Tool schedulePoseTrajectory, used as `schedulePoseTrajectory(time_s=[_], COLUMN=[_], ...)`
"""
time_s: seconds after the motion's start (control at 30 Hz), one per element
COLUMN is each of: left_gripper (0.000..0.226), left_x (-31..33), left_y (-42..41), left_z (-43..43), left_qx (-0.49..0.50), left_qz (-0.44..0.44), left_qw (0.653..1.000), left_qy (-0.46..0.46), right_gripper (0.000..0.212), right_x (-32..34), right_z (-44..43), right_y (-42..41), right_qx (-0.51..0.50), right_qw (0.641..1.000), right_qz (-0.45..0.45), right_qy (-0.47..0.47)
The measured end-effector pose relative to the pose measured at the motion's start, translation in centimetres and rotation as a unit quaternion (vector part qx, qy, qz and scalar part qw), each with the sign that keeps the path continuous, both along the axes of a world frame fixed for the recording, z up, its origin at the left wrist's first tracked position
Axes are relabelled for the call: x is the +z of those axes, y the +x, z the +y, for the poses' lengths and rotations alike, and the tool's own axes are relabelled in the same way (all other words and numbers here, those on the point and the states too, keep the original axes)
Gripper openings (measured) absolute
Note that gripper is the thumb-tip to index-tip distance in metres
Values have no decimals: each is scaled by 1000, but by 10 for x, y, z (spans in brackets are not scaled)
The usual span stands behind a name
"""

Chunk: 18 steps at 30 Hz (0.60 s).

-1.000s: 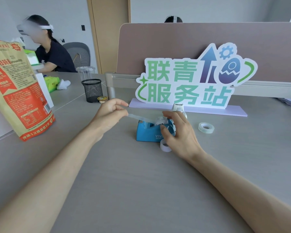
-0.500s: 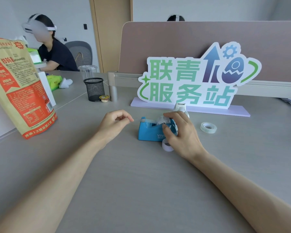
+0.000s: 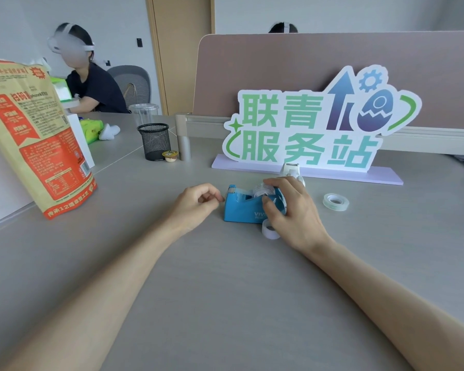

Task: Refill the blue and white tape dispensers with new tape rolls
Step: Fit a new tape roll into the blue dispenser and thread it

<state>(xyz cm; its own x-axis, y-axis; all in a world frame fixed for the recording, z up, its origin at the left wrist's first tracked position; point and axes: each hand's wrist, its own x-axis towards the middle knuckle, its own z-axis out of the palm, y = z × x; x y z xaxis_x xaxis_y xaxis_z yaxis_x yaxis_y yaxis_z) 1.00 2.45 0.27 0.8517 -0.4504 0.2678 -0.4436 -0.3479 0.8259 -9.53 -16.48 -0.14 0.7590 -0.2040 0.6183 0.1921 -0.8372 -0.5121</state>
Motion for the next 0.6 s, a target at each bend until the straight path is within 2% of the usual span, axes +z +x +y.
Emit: schedulePoseTrajectory(time_s=[0.37, 0.6], left_gripper=[21, 19], left_x=[-3, -2], left_y=[2, -2], left_z=[1, 1], left_qx=[-4, -8], left_qz=[5, -46], left_qw=[999, 992], left_qy=[36, 114], right_gripper=[27, 27], right_x=[0, 0], right_z=[0, 1], right_y=[-1, -1], right_qx=[1, 4], right_qw=[1000, 1000], right_qz=[5, 5], right_qy=[0, 5])
